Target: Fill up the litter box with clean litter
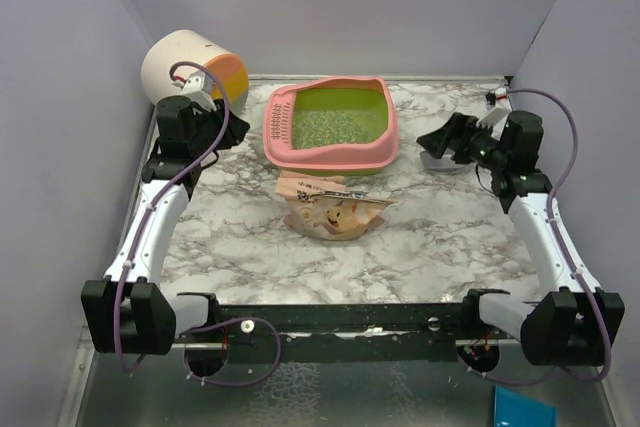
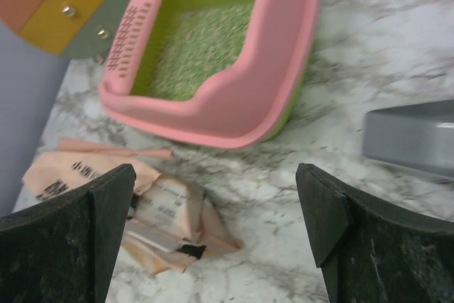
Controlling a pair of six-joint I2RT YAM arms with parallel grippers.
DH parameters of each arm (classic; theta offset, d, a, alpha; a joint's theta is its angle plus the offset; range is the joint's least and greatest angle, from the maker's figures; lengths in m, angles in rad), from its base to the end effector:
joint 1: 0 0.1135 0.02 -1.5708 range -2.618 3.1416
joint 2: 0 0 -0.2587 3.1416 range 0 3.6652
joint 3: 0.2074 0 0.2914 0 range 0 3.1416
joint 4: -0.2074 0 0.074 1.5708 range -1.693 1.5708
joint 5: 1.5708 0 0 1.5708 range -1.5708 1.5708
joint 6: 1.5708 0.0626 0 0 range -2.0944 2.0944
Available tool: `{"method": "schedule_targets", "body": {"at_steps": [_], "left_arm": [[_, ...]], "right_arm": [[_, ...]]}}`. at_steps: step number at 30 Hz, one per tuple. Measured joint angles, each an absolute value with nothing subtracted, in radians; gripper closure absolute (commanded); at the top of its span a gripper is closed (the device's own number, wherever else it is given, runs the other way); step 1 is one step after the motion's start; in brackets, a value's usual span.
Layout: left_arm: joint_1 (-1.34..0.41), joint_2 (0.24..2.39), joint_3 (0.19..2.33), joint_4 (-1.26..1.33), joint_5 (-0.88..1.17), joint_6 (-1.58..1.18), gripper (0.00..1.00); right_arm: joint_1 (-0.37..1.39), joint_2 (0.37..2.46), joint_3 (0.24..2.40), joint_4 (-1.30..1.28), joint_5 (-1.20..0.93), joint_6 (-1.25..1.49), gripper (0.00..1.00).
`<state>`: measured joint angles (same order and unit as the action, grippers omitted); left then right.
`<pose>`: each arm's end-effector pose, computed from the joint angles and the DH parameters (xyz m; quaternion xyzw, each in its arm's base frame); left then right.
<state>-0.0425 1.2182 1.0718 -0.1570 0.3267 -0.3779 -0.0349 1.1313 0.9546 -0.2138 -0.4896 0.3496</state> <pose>0.3476 -0.0349 0.3342 -0.0378 0.8000 -0.2501 0.5440 0.3215 0.0182 0.3074 0.0216 0.8170 0.2835 0.5017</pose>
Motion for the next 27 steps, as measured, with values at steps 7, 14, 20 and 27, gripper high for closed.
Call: {"method": "schedule_targets", "body": {"at_steps": [7,14,20,27], "left_arm": [[-0.043,1.182,0.975,-0.149,0.402,-0.485,0.67],[-0.043,1.099,0.893,-0.136,0.368,-0.518,0.66],[-0.043,1.063,0.848,-0.105,0.3,-0.564,0.66],[-0.048,1.063,0.82,-0.099,0.257,-0.601,0.69]], "right_arm": [[-0.03,1.112,0.861,-0.162,-0.643,0.446,0.04],[-0.03,1.058,0.841,-0.133,-0.651,0.448,0.04],[-0.03,1.055,0.823,-0.127,-0.65,0.448,0.04],[-0.03,1.038,0.814,-0.131,-0.645,0.441,0.04]]}}
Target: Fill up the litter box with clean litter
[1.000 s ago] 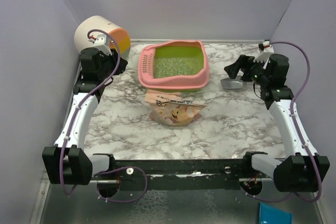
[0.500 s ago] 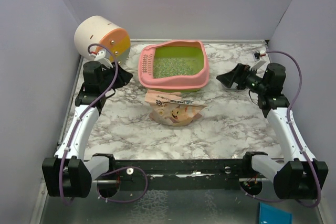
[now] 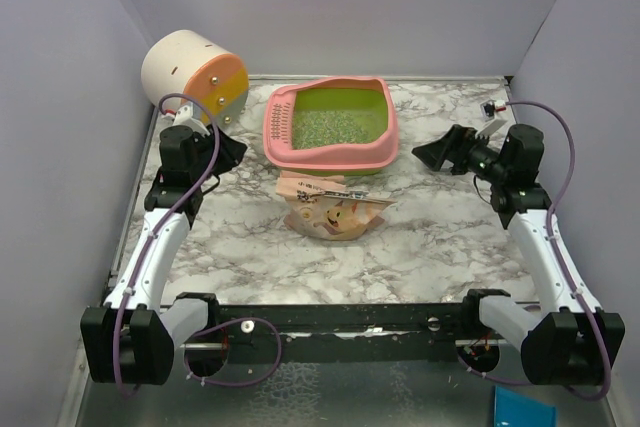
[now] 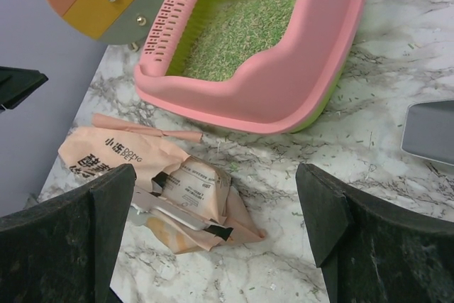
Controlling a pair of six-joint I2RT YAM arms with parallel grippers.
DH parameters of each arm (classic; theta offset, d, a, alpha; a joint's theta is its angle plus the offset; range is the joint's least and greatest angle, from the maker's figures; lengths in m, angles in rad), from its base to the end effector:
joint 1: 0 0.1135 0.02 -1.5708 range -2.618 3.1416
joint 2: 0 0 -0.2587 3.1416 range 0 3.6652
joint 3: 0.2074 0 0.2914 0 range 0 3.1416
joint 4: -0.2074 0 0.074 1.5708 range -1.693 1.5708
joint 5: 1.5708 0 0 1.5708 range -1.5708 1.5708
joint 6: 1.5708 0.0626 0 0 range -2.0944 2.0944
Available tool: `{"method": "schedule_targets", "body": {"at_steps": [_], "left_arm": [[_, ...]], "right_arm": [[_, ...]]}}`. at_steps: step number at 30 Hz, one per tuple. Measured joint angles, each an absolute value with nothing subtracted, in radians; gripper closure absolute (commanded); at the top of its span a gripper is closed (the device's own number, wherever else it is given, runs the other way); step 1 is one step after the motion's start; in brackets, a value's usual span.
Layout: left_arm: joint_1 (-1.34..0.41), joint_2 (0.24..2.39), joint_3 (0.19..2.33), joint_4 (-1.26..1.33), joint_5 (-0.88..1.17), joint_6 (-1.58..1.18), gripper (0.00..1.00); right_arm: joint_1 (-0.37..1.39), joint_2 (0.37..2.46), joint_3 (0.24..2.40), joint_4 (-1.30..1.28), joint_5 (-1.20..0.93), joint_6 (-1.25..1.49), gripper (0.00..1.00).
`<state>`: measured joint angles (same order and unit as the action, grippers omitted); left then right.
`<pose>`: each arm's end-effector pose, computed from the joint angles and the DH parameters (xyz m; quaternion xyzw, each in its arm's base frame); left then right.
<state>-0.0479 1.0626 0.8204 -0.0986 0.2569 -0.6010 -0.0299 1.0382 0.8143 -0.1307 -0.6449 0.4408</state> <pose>0.3110 -0.0308 0.2844 -0.1501 0.7994 -0.2816 0.5090 0.2973 0.0288 0.2885 0.0055 0.7992 0.3652 0.4774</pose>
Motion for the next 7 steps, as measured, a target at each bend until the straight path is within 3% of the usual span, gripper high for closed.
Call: {"method": "schedule_targets", "body": {"at_steps": [4,7], "left_arm": [[-0.048,1.062,0.82,-0.098,0.248,-0.603,0.75],[-0.048,1.062,0.82,-0.094,0.247,-0.596,0.7]], "right_arm": [[-0.03,1.029,0.814,-0.131,-0.641,0.438,0.04],[-0.03,1.029,0.813,-0.132,-0.641,0.436,0.04]]}}
